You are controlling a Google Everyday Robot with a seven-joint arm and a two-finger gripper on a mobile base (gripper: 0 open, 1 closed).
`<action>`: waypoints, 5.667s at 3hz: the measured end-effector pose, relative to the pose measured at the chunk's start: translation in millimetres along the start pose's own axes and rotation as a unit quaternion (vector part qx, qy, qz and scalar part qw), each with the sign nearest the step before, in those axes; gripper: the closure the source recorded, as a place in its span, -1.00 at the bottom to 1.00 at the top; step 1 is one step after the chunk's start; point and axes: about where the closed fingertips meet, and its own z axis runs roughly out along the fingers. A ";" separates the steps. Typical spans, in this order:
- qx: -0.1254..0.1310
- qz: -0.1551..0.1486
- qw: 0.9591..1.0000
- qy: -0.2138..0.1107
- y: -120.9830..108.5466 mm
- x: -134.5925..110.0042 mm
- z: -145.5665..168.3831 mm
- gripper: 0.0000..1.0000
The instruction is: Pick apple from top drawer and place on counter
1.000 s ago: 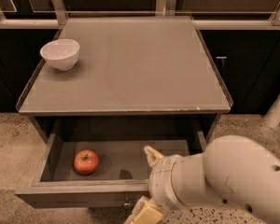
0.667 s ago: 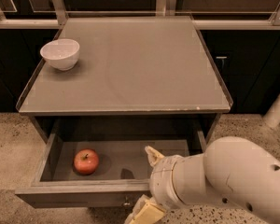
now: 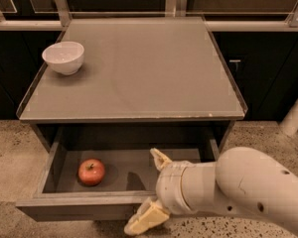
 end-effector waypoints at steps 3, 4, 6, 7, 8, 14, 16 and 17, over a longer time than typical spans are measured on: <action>0.004 -0.003 0.996 -0.094 -94.2 -31.7 65.7 -1.00; 0.002 -0.004 0.995 -0.096 -95.8 -34.7 67.4 -1.00; 0.027 0.015 0.995 -0.096 -92.0 -18.3 84.6 -1.00; 0.026 0.031 0.994 -0.097 -91.3 -6.3 104.5 -1.00; 0.025 0.027 0.994 -0.103 -100.4 -10.6 118.5 -1.00; 0.005 0.032 0.991 -0.133 -101.9 -1.5 201.1 -1.00; -0.021 0.045 0.988 -0.149 -86.3 -11.0 224.8 -1.00; -0.028 0.054 0.986 -0.158 -80.7 -15.8 231.8 -1.00</action>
Offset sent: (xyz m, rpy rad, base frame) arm 0.1327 0.0344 -0.0196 0.2148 -0.0680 0.0192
